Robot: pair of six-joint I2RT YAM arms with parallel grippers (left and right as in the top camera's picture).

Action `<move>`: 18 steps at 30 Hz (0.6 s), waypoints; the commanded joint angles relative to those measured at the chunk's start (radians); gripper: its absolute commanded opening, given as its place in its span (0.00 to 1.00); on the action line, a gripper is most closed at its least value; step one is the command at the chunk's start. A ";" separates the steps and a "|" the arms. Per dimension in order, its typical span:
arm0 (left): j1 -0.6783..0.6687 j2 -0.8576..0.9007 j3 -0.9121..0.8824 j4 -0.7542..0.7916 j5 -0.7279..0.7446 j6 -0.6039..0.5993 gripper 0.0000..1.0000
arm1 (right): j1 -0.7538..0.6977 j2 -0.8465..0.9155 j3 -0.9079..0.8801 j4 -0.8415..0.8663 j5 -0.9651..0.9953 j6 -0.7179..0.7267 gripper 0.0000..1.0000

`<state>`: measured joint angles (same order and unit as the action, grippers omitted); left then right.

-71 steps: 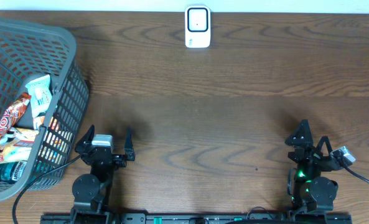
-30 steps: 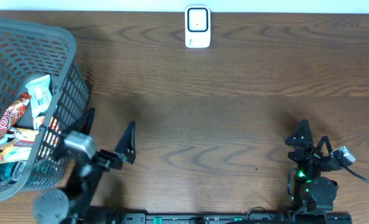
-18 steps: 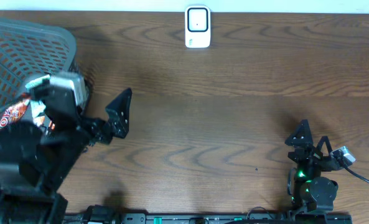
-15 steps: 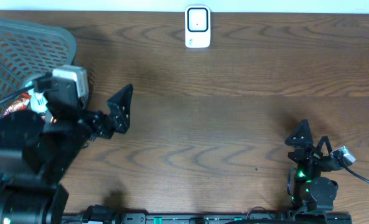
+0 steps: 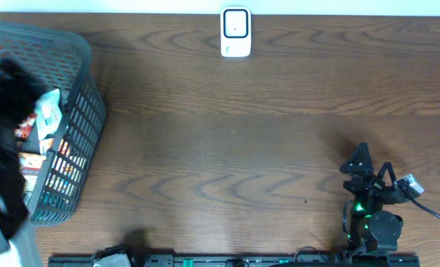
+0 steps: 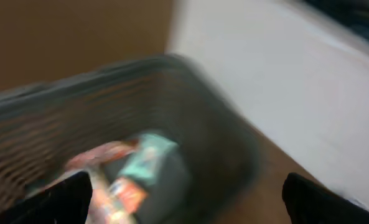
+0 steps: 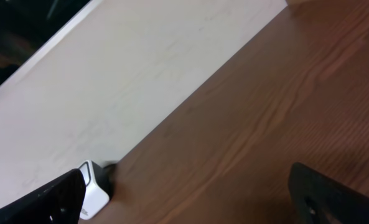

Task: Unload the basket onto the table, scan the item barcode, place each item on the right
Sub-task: 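Reach the left gripper into the basket and grasp the snack bag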

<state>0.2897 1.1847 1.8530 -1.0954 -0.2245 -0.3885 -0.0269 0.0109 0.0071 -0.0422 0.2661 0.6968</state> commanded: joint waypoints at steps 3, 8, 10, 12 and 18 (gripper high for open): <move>0.277 0.214 0.027 -0.166 0.065 -0.256 0.98 | 0.009 -0.004 -0.002 -0.004 0.013 0.002 0.99; 0.409 0.406 -0.017 -0.217 0.199 -0.255 0.95 | 0.009 -0.004 -0.002 -0.004 0.013 0.002 0.99; 0.423 0.473 -0.038 -0.217 0.199 -0.234 0.93 | 0.009 -0.004 -0.002 -0.004 0.013 0.002 0.99; 0.423 0.515 -0.069 -0.216 0.198 -0.233 0.93 | 0.009 -0.004 -0.002 -0.004 0.013 0.002 0.99; 0.423 0.534 -0.252 -0.109 0.199 -0.194 0.94 | 0.009 -0.004 -0.002 -0.004 0.013 0.002 0.99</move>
<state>0.7116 1.7279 1.6775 -1.2392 -0.0368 -0.6060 -0.0265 0.0113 0.0071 -0.0418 0.2665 0.6968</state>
